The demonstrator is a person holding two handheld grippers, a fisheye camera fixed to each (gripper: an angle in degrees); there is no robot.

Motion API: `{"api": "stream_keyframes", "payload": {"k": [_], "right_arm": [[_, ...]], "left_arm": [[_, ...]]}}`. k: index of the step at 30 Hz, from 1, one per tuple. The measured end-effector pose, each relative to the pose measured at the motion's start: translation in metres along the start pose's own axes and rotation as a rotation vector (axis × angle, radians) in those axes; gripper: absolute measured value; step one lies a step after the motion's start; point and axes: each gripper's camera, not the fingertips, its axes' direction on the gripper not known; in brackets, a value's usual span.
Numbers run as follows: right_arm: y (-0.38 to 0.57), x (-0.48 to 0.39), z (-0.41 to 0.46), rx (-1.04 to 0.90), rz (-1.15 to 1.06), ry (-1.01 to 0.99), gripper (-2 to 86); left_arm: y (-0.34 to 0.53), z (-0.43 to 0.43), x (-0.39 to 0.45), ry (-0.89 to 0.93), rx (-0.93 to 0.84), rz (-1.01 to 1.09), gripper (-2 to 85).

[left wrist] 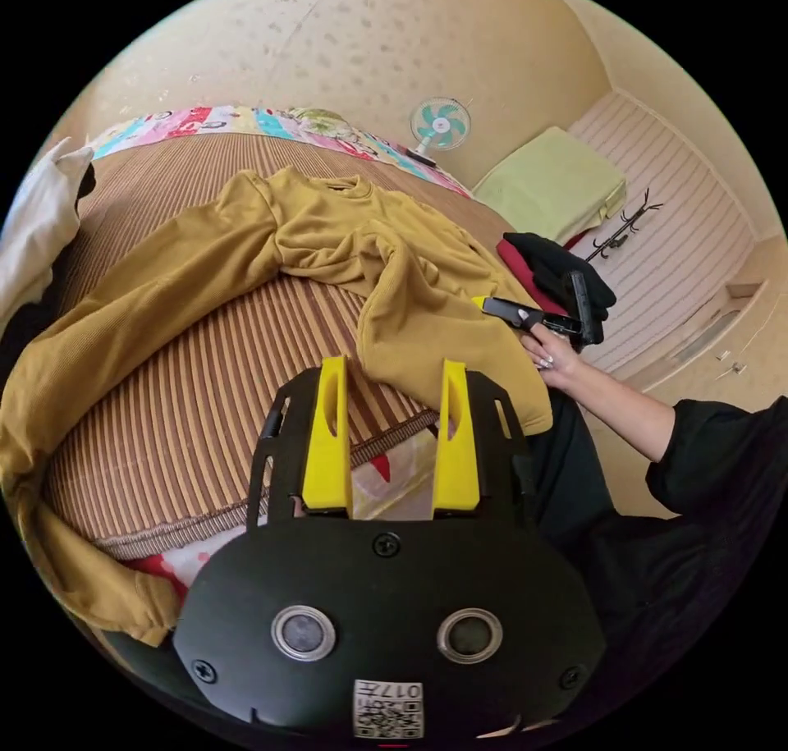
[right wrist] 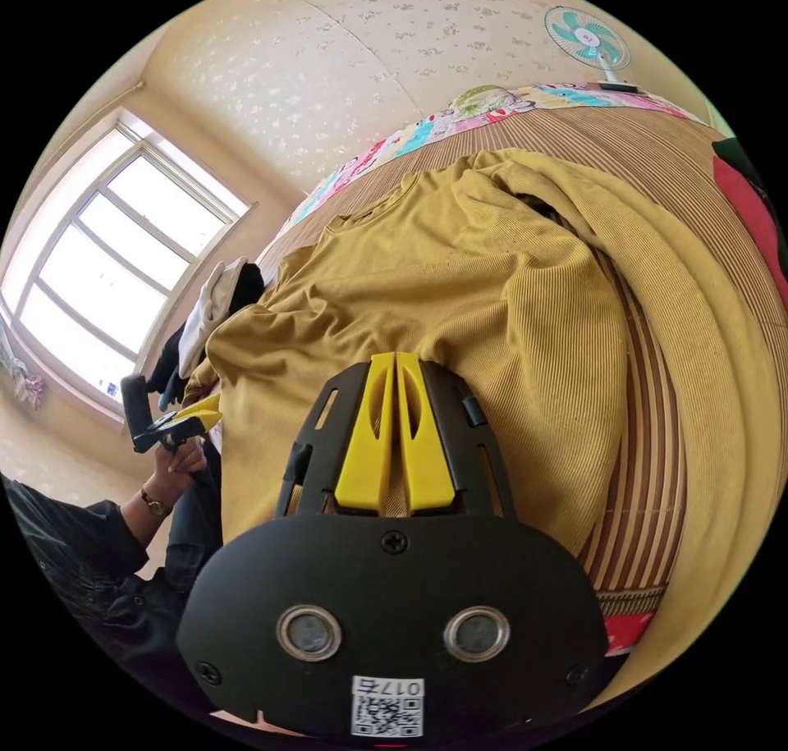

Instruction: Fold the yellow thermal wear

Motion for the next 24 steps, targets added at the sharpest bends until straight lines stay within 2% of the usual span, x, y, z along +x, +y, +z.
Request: {"api": "stream_keyframes", "payload": {"k": [2, 3, 4, 5, 7, 9, 12, 14, 15, 17, 18, 21, 24], "right_arm": [[-0.001, -0.008, 0.004, -0.01, -0.016, 0.033, 0.2], [-0.002, -0.013, 0.005, -0.018, -0.027, 0.052, 0.2], [-0.005, -0.023, 0.009, -0.039, -0.052, 0.098, 0.2], [-0.009, -0.032, 0.012, -0.066, -0.058, 0.139, 0.3], [-0.02, -0.043, 0.014, -0.154, -0.021, 0.172, 0.3], [-0.028, -0.055, 0.01, -0.242, 0.014, 0.162, 0.3], [-0.013, -0.084, -0.007, -0.132, -0.069, 0.159, 0.3], [0.017, -0.095, 0.002, -0.088, -0.124, 0.313, 0.4], [0.024, -0.095, 0.011, -0.12, -0.137, 0.357, 0.4], [0.055, -0.106, 0.028, -0.047, -0.22, 0.44, 0.4], [0.057, -0.11, 0.03, -0.052, -0.222, 0.46, 0.4], [0.049, -0.13, 0.044, -0.149, -0.225, 0.551, 0.4], [0.047, -0.14, 0.053, -0.202, -0.217, 0.589, 0.4]], "left_arm": [[-0.02, 0.022, 0.01, 0.154, -0.171, 0.026, 8.5], [-0.023, 0.025, 0.016, 0.203, -0.203, 0.04, 7.1], [-0.027, 0.021, 0.03, 0.347, -0.225, 0.07, 6.6], [-0.03, 0.009, 0.038, 0.529, -0.202, 0.051, 6.2], [-0.027, -0.014, 0.034, 0.73, -0.134, -0.06, 6.0], [-0.013, -0.037, 0.019, 0.802, -0.08, -0.181, 6.0], [0.023, -0.065, 0.001, 0.544, -0.141, -0.302, 6.1], [0.057, -0.083, -0.018, 0.296, -0.133, -0.417, 6.5], [0.064, -0.087, -0.022, 0.269, -0.117, -0.438, 6.6], [0.075, -0.105, -0.031, 0.233, -0.047, -0.48, 7.2], [0.073, -0.11, -0.031, 0.221, -0.029, -0.477, 7.6], [0.058, -0.148, -0.03, 0.031, 0.103, -0.491, 9.8], [0.073, -0.207, -0.043, -0.159, 0.363, -0.698, 12.7]]}}
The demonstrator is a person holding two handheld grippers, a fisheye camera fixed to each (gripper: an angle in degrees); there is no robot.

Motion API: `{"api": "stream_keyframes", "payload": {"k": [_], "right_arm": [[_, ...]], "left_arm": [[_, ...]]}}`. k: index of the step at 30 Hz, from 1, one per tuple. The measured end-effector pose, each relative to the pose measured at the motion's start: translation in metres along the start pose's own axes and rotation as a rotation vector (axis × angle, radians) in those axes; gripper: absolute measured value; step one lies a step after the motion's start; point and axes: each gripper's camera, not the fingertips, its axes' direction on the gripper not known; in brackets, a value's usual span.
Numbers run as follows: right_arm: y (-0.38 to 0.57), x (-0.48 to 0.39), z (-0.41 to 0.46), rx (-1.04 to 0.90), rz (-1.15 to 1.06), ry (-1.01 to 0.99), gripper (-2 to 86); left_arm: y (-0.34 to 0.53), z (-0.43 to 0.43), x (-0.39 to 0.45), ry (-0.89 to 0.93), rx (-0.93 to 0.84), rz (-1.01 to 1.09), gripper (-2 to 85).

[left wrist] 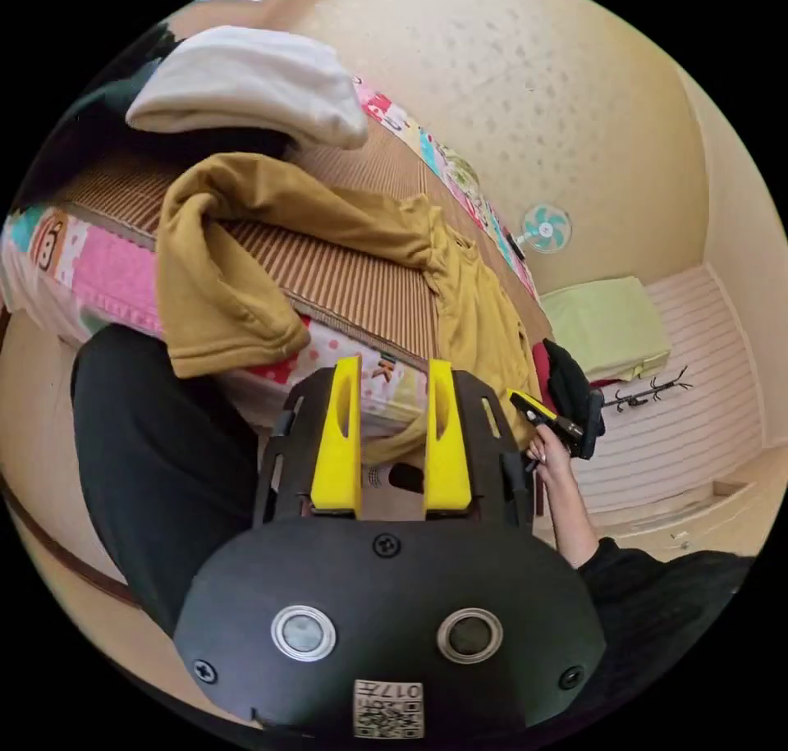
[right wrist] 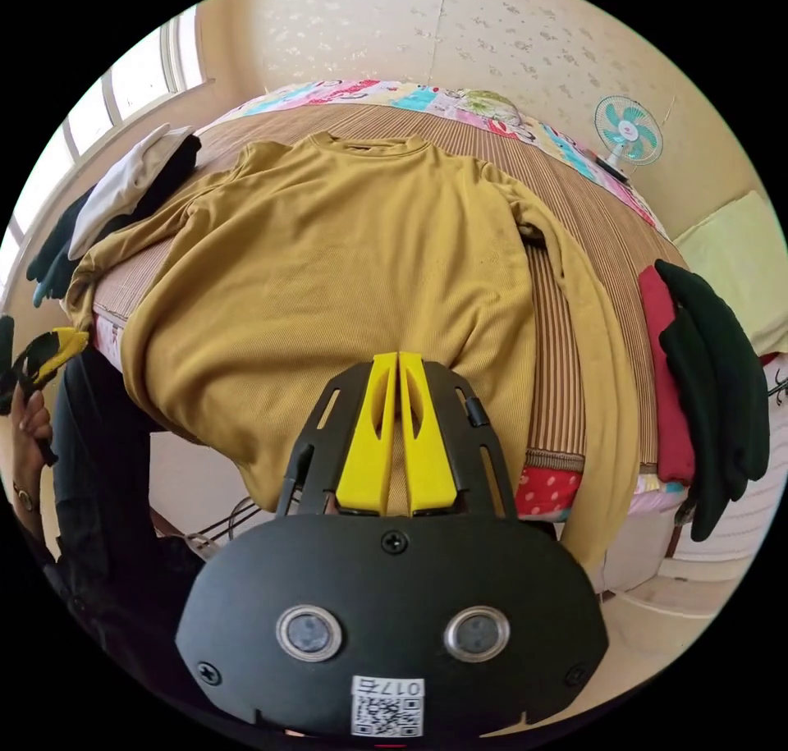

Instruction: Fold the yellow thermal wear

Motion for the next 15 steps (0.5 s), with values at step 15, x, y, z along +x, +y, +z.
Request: {"api": "stream_keyframes", "payload": {"k": [15], "right_arm": [[0.003, 0.014, 0.001, 0.014, 0.144, -0.167, 0.4]], "left_arm": [[-0.095, -0.18, -0.054, -0.268, 0.211, 0.035, 3.9]]}}
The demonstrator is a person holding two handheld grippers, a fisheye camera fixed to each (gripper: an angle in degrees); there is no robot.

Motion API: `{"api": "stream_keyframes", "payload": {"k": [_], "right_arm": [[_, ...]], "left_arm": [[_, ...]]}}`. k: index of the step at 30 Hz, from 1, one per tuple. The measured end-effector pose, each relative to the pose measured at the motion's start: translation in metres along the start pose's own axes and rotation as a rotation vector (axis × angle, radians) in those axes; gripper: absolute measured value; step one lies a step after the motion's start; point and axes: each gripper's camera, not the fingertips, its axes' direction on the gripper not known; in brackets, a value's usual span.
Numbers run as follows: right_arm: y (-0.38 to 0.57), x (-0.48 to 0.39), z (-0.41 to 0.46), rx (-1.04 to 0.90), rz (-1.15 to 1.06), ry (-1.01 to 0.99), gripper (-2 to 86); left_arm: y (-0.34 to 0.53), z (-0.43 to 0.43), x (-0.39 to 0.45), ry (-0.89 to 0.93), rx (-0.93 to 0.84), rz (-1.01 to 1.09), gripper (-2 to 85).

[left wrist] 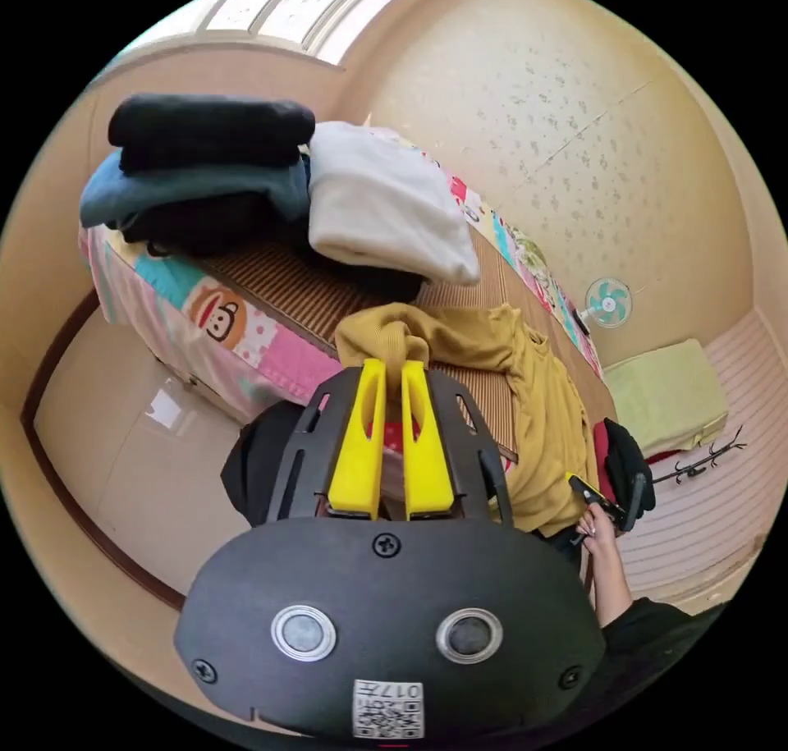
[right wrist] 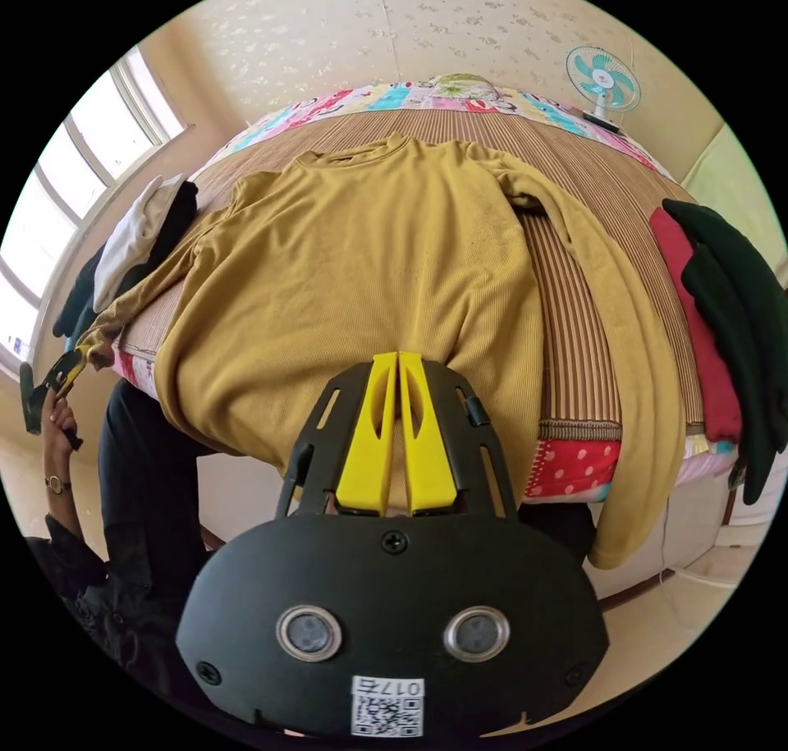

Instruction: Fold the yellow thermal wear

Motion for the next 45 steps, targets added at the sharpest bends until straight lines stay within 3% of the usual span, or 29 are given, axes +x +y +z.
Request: {"api": "stream_keyframes", "payload": {"k": [4, 7, 12, 14, 18, 21, 25, 27, 31, 32, 34, 36, 38, 41, 44, 45], "right_arm": [[0.001, 0.004, -0.003, 0.015, 0.035, -0.036, 0.3], [0.003, 0.012, -0.006, 0.029, 0.068, -0.087, 0.4], [0.006, 0.009, -0.012, 0.054, 0.078, -0.079, 0.3], [0.006, 0.005, -0.015, 0.056, 0.062, -0.059, 0.3], [0.005, 0.004, -0.022, 0.055, 0.048, -0.055, 0.3], [0.007, 0.009, -0.03, 0.063, 0.057, -0.082, 0.3], [0.01, 0.02, -0.041, 0.083, 0.08, -0.13, 0.4], [0.011, 0.023, -0.046, 0.091, 0.09, -0.141, 0.4], [0.012, 0.03, -0.059, 0.105, 0.104, -0.167, 0.4], [0.013, 0.033, -0.063, 0.111, 0.107, -0.182, 0.4], [0.013, 0.038, -0.067, 0.12, 0.113, -0.212, 0.3], [0.012, 0.044, -0.072, 0.129, 0.119, -0.249, 0.3], [0.011, 0.052, -0.079, 0.135, 0.133, -0.281, 0.3], [0.011, 0.055, -0.093, 0.139, 0.12, -0.273, 0.4], [0.009, 0.059, -0.108, 0.127, 0.077, -0.262, 0.4], [0.008, 0.061, -0.111, 0.121, 0.074, -0.268, 0.4]], "left_arm": [[0.014, -0.069, -0.109, -0.04, 0.067, -0.237, 5.6], [0.053, -0.065, -0.186, -0.027, -0.009, -0.411, 9.5], [0.115, -0.043, -0.266, 0.298, -0.016, -0.621, 12.9], [0.133, -0.016, -0.299, 0.508, -0.002, -0.771, 14.1], [0.163, 0.025, -0.334, 0.688, -0.065, -1.078, 17.4], [0.177, 0.034, -0.356, 0.693, 0.001, -1.213, 15.5], [0.173, 0.051, -0.366, 0.807, 0.09, -1.257, 5.7], [0.157, 0.019, -0.344, 0.812, 0.218, -1.152, 4.0], [0.071, -0.126, -0.181, 0.418, 0.466, -0.424, 3.5], [0.051, -0.148, -0.115, 0.387, 0.53, -0.211, 3.4], [0.028, -0.151, -0.025, 0.475, 0.579, 0.004, 3.3], [0.004, -0.125, 0.065, 0.626, 0.537, 0.151, 3.4], [-0.017, -0.057, 0.197, 0.756, 0.36, 0.335, 3.6], [0.014, 0.053, 0.348, 0.786, 0.149, 0.548, 4.6], [0.093, 0.158, 0.426, 0.878, -0.17, 0.649, 11.3], [0.114, 0.172, 0.429, 0.881, -0.202, 0.65, 12.8]]}}
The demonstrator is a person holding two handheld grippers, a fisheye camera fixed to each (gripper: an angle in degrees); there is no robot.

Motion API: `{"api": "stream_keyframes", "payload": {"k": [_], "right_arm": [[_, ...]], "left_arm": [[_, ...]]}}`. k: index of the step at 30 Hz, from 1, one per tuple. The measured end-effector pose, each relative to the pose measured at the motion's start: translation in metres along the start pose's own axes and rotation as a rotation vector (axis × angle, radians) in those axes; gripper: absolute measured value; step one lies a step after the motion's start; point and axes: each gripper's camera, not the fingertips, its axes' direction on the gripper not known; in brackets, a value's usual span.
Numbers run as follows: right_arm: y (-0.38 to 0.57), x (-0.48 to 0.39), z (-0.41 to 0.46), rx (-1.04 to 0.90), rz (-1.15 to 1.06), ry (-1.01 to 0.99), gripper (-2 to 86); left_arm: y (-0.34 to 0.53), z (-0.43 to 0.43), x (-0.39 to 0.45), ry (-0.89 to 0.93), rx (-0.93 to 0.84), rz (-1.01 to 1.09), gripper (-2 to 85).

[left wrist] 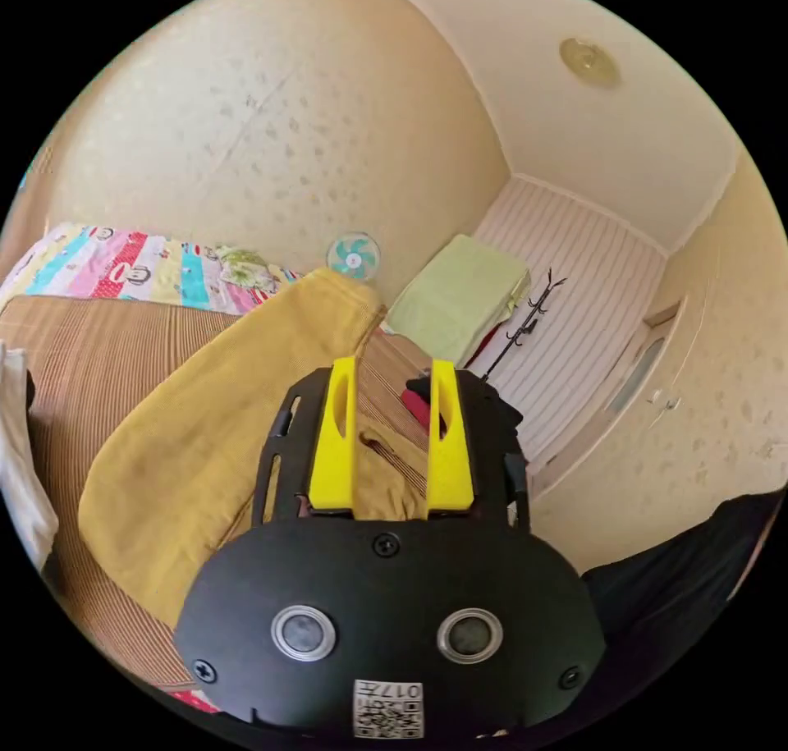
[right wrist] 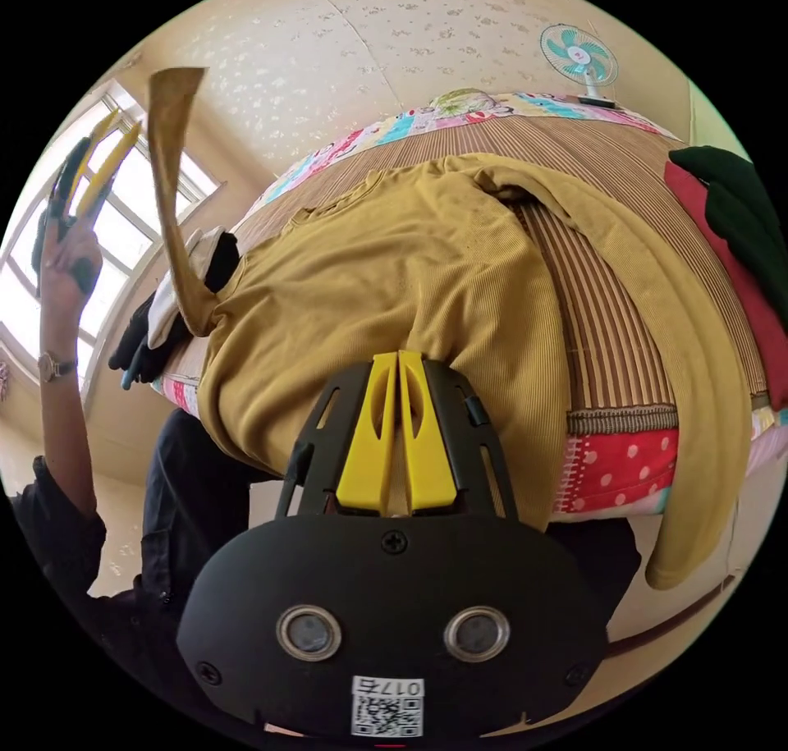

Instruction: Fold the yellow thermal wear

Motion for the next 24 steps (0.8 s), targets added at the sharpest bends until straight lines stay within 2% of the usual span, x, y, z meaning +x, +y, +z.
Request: {"api": "stream_keyframes", "payload": {"k": [2, 6, 8, 9, 10, 13, 17, 20, 21, 23, 24], "right_arm": [[-0.002, 0.009, -0.015, -0.011, 0.0, -0.044, 0.4], [-0.003, 0.025, -0.036, 0.013, 0.026, -0.112, 0.4], [-0.008, 0.03, -0.05, 0.017, 0.04, -0.123, 0.3], [-0.009, 0.032, -0.054, 0.021, 0.046, -0.128, 0.3], [-0.01, 0.035, -0.061, 0.029, 0.059, -0.148, 0.3], [-0.008, 0.039, -0.07, 0.014, 0.089, -0.302, 0.3], [0.003, -0.009, -0.09, -0.029, 0.003, -0.222, 0.4], [0.017, -0.018, -0.121, -0.03, 0.051, -0.16, 0.8], [0.021, -0.011, -0.133, 0.005, 0.087, -0.188, 0.9], [0.044, 0.034, -0.189, 0.248, 0.223, -0.362, 1.4], [0.048, 0.048, -0.203, 0.297, 0.259, -0.385, 1.7]], "left_arm": [[0.081, 0.052, -0.002, -0.063, -0.046, -0.034, 12.6], [0.204, 0.08, -0.018, -0.274, -0.14, -0.129, 11.3], [0.263, 0.084, -0.033, -0.487, -0.25, -0.159, 10.5], [0.273, 0.084, -0.034, -0.529, -0.271, -0.133, 10.2], [0.288, 0.077, -0.03, -0.574, -0.268, -0.068, 5.0], [0.301, 0.067, -0.031, -0.713, -0.319, -0.143, 0.8], [0.332, 0.023, -0.046, -0.809, -0.208, -0.36, -0.5], [0.351, -0.006, -0.043, -0.813, -0.056, -0.353, -0.7], [0.354, -0.01, -0.04, -0.814, -0.025, -0.326, -0.7], [0.362, -0.018, -0.028, -0.76, 0.075, -0.199, -0.4], [0.365, -0.017, -0.028, -0.74, 0.081, -0.176, 0.0]]}}
